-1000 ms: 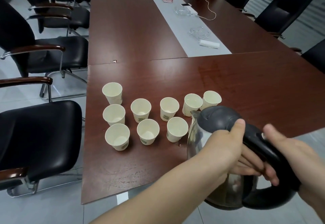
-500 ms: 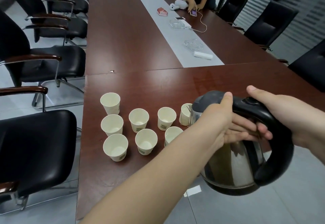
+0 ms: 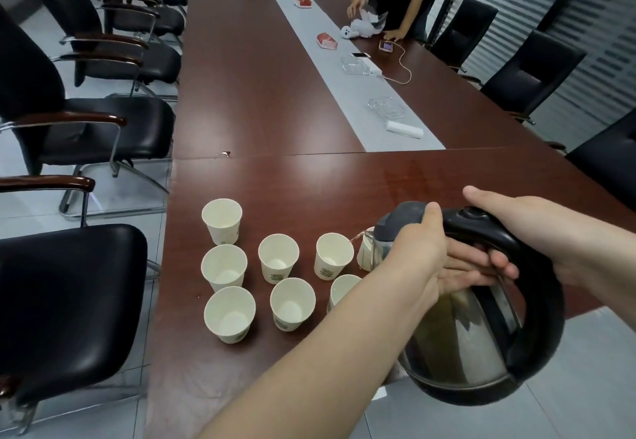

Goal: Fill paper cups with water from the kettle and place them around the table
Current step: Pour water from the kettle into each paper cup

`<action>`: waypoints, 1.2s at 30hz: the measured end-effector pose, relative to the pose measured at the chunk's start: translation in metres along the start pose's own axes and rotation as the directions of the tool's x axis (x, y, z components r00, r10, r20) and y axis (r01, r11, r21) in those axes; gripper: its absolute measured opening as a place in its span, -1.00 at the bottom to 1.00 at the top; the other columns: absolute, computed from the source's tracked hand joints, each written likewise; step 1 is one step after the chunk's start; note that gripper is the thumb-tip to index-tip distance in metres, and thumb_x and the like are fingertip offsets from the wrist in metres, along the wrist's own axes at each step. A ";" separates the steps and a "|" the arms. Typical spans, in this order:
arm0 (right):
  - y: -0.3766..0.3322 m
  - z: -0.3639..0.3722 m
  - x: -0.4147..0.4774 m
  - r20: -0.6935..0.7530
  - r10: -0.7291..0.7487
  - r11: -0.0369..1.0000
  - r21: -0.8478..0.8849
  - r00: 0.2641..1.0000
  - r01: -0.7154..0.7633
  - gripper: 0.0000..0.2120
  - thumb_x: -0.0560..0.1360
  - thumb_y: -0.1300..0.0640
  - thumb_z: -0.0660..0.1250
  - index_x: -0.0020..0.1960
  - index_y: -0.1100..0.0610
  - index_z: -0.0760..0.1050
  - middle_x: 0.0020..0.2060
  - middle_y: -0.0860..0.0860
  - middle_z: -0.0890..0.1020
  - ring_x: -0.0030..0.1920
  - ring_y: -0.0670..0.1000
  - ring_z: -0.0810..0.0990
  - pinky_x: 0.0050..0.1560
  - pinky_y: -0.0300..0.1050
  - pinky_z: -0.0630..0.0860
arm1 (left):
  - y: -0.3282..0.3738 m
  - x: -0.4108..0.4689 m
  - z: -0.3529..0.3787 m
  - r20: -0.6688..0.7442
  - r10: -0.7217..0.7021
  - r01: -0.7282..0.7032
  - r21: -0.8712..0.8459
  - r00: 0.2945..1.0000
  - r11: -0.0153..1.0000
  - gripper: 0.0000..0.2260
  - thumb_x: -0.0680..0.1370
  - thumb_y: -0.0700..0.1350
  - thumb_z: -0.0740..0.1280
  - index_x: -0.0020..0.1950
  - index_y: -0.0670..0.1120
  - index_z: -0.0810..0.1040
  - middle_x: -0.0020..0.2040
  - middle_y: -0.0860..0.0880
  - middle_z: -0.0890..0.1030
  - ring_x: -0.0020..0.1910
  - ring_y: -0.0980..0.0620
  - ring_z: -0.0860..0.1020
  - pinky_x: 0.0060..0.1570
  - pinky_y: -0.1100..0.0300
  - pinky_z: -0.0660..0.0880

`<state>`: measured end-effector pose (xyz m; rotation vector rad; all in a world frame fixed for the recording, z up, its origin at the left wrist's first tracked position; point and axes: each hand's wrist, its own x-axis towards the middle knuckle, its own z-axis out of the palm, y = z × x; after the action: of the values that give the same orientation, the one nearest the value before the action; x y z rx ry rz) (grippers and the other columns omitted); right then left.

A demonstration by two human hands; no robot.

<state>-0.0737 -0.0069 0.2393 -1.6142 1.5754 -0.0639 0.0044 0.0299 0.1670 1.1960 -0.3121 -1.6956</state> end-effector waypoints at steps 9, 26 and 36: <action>-0.007 0.007 0.009 0.011 0.034 0.997 -0.065 0.999 -0.033 -0.39 0.54 -0.24 0.17 -0.37 0.29 0.48 -0.62 0.15 0.42 -0.67 0.04 0.36 -0.57 -0.21 0.39 | -0.001 0.011 -0.008 -0.005 -0.016 0.016 -0.041 1.000 0.999 -0.29 0.63 0.21 -0.06 -0.30 -0.33 0.54 -0.37 -0.19 0.56 -0.45 -0.04 0.55 -0.58 0.37 0.44; -0.005 0.010 0.021 0.022 0.036 0.991 -0.128 0.999 -0.033 -0.29 0.54 -0.26 0.15 -0.57 0.24 0.44 -0.61 0.18 0.41 -0.65 0.07 0.36 -0.52 -0.17 0.39 | -0.005 0.017 -0.009 -0.016 -0.083 0.081 -0.082 0.996 0.993 -0.28 0.62 0.25 -0.06 -0.22 -0.34 0.55 -0.31 -0.21 0.57 -0.50 -0.01 0.55 -0.63 0.37 0.40; -0.003 0.010 0.023 0.035 0.042 0.989 -0.141 0.999 -0.036 -0.32 0.54 -0.26 0.15 -0.49 0.26 0.46 -0.60 0.18 0.42 -0.66 0.07 0.37 -0.54 -0.18 0.40 | -0.010 0.021 -0.009 -0.030 -0.085 0.081 -0.095 0.996 0.992 -0.26 0.61 0.26 -0.08 -0.27 -0.33 0.55 -0.34 -0.20 0.57 -0.54 0.01 0.55 -0.62 0.39 0.41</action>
<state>-0.0612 -0.0211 0.2229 -1.6815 1.6122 0.0995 0.0057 0.0208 0.1439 1.1808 -0.1618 -1.7402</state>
